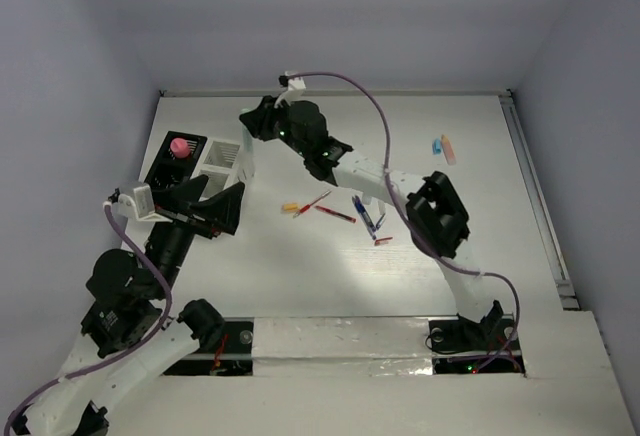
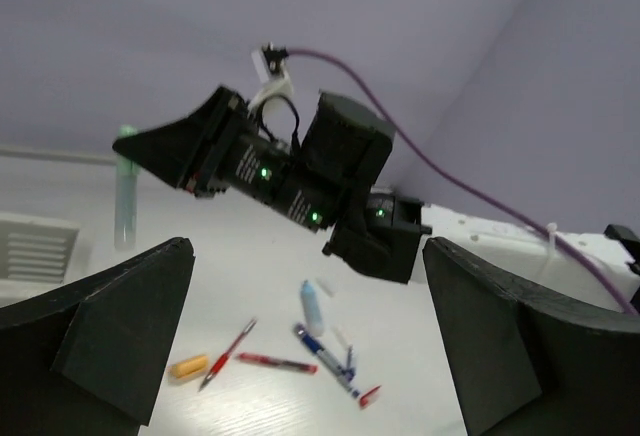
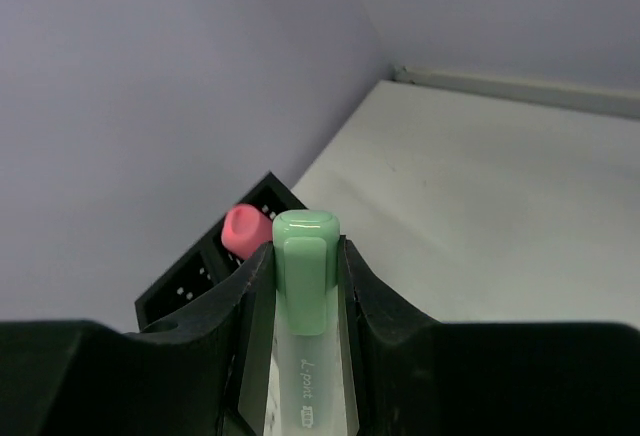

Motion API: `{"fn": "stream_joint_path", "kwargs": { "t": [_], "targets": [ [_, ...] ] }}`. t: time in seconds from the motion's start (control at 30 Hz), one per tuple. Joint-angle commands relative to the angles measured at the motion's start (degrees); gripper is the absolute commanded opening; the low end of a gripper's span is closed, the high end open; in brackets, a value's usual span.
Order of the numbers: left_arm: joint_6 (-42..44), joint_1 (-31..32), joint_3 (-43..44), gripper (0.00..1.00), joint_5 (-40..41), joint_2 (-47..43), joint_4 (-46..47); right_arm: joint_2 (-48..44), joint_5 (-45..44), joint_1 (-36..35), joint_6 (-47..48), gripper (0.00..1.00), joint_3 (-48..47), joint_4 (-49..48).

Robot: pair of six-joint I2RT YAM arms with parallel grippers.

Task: Sort the stationery into containers
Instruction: Place the pen in the storage box, then pick up the pen from the center of the board.

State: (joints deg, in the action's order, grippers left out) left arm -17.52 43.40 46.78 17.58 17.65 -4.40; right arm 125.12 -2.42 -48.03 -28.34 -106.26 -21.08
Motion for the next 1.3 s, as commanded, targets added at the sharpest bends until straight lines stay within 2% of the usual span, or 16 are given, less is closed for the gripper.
{"fn": "stream_joint_path", "kwargs": {
  "t": [0.0,0.07,0.2,0.4,0.57,0.63,0.67,0.8,0.9,1.0,1.07,1.1,1.13,1.2,1.23,1.27],
  "targets": [
    [4.77,-0.07,-2.92,0.99,3.78,-1.47,-1.05,4.59,1.98,-2.06,4.95,0.0,-12.46,-2.58],
    [4.77,-0.59,-3.1,0.99,3.6,-1.83,-1.57,9.15,2.93,-2.07,5.48,0.0,-19.12,-1.51],
    [5.04,-1.21,-3.63,0.99,2.63,-2.09,-1.14,14.88,3.3,-2.07,7.59,0.0,-26.44,0.77],
    [5.04,-4.1,-3.81,0.99,-0.44,-1.57,-0.61,20.76,3.03,-3.3,9.7,0.0,-30.58,1.21],
    [4.77,-7.27,-4.24,0.99,-3.34,-1.48,0.1,22.18,3.12,-3.3,10.32,0.0,-31.73,1.04],
    [4.69,-9.11,-4.33,0.99,-4.92,-1.22,0.27,22.36,3.21,-3.3,10.76,0.13,-31.73,0.87],
    [4.51,-9.73,-4.42,0.99,-5.45,-1.04,0.53,22.45,3.29,-3.3,10.93,0.29,-31.99,0.87],
    [4.16,-11.93,-4.6,0.99,-7.91,-0.25,0.97,20.96,4.87,-3.3,11.11,0.69,-31.56,1.66],
    [3.9,-13.51,-4.77,0.99,-9.05,0.19,1.33,18.41,6.45,-3.3,11.28,0.78,-29.98,1.48],
    [3.63,-14.74,-4.86,0.99,-10.02,1.16,1.42,15.09,6.72,-2.69,11.82,0.78,-29.45,4.29],
    [3.54,-14.74,-4.86,0.99,-10.55,2.12,1.42,10.78,6.99,-1.28,10.68,0.78,-21.75,4.56],
    [3.46,-14.74,-5.03,0.99,-10.81,2.47,1.42,4.58,6.81,-1.28,10.41,0.77,-17.36,4.04],
    [3.37,-15.27,-4.95,0.99,-11.08,3.26,1.42,1.04,5.68,-0.32,9.71,0.76,-6.7,2.2],
    [3.02,-15.27,-4.86,0.99,-12.13,4.06,1.5,-6.61,4.27,1.27,9.62,0.74,4.69,0.43],
    [2.76,-15.27,-4.86,0.99,-13.27,4.76,1.59,-13.78,0.95,1.27,10.23,0.74,13.97,1.73],
    [2.06,-15.27,-4.86,0.99,-13.8,5.28,1.68,-17.33,-1.51,2.75,10.23,0.74,17.97,3.66]
  ]
}}
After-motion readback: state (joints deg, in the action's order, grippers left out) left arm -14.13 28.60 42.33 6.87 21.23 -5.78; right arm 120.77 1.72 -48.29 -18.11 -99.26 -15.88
